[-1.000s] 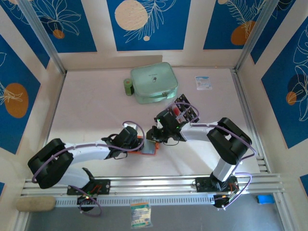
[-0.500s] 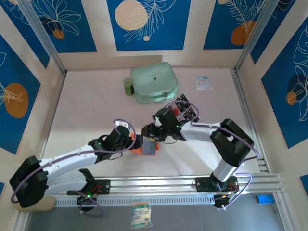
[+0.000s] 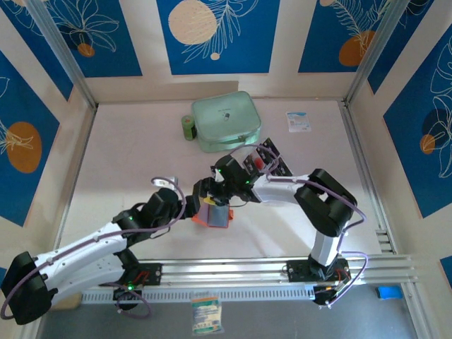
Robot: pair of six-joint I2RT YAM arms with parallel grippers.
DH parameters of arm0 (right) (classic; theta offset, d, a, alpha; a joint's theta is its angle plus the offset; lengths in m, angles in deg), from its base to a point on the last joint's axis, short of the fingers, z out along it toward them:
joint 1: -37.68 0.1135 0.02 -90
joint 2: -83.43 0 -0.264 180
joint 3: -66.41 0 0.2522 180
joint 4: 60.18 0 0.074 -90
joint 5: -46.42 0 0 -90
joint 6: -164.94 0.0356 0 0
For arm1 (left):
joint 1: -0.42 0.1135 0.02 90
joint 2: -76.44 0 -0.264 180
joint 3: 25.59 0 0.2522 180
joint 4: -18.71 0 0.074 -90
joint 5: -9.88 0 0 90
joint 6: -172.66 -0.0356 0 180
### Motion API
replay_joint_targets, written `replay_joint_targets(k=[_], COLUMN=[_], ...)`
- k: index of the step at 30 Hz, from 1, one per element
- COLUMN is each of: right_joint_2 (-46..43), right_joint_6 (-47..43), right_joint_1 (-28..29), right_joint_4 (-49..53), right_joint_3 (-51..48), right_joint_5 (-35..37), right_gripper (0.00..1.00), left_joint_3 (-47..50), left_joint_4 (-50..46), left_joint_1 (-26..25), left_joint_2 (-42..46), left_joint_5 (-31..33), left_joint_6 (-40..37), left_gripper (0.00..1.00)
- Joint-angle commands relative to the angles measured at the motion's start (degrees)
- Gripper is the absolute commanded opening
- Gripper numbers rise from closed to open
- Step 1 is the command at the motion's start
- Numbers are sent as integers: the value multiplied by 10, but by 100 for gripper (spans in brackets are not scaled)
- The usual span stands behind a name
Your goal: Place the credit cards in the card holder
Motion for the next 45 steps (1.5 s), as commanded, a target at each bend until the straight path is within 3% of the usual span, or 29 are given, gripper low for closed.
replay_joint_targets(k=[1, 13, 30, 38, 45], right_joint_2=[27, 33, -5, -123, -152], right_joint_6=[21, 29, 10, -162, -331], right_joint_1=[3, -1, -12, -77, -170], right_joint_4=[-14, -29, -15, 232, 434], right_joint_3=[9, -1, 0, 42, 102], right_joint_5=[-21, -26, -31, 43, 149], right_gripper=[61, 62, 61, 61, 58], left_joint_3=[6, 18, 28, 24, 27], left_joint_4=[-11, 5, 15, 10, 12], left_joint_1=[6, 6, 5, 7, 6], left_joint_2=[10, -54, -150, -163, -159], left_joint_5=[8, -22, -11, 0, 3], left_joint_6=[3, -20, -18, -10, -6], left_gripper=[98, 97, 95, 94, 94])
